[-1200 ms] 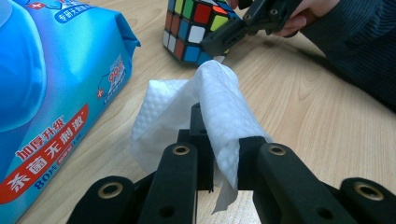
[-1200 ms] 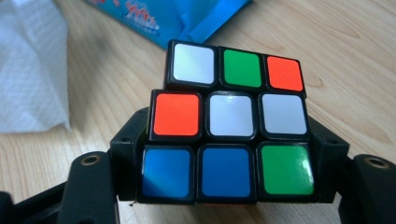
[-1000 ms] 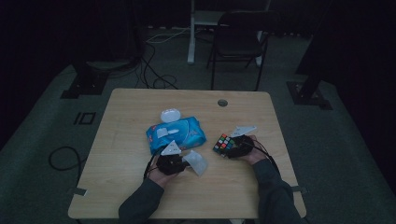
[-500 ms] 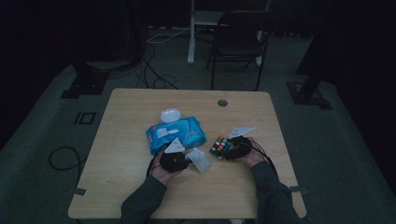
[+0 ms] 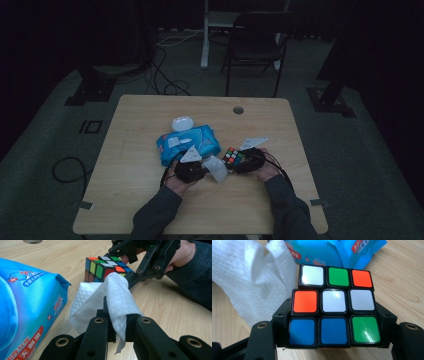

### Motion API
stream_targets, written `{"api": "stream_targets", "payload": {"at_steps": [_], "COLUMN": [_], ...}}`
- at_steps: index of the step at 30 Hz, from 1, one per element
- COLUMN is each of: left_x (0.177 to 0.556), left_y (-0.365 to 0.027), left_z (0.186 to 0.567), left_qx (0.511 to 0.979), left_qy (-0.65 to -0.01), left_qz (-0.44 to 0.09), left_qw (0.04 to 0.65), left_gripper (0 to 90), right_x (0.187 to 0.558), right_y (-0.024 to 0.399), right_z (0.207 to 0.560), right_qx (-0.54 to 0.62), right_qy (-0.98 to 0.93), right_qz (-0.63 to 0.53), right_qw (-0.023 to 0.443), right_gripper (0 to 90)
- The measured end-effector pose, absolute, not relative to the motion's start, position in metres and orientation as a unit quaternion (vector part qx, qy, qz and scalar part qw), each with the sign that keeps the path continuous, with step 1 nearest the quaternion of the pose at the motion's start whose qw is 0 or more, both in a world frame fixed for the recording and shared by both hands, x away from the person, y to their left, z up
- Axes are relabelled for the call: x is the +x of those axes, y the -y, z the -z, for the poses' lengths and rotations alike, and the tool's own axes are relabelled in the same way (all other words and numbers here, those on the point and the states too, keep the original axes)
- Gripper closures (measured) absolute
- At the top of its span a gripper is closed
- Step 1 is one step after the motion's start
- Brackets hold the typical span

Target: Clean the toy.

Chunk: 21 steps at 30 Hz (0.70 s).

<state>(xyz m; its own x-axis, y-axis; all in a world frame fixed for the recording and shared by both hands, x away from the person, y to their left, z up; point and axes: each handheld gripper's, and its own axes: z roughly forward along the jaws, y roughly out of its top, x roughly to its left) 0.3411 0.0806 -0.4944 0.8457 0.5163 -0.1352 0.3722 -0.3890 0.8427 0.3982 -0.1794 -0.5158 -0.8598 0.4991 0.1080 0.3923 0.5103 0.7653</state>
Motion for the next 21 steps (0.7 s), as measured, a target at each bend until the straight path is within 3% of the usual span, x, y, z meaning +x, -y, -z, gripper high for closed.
{"api": "stream_targets", "payload": {"at_steps": [21], "left_x": [0.345], "left_y": [-0.06], "left_z": [0.487], "left_qx": [0.84], "left_qy": [-0.251], "left_qz": [-0.092], "left_qw": [0.472], "left_gripper": [85.3], "right_x": [0.384], "right_y": [0.162], "right_z": [0.503], "right_qx": [0.225], "right_qy": [-0.875], "right_qz": [-0.42], "right_qw": [0.086], "right_gripper": [34.5]}}
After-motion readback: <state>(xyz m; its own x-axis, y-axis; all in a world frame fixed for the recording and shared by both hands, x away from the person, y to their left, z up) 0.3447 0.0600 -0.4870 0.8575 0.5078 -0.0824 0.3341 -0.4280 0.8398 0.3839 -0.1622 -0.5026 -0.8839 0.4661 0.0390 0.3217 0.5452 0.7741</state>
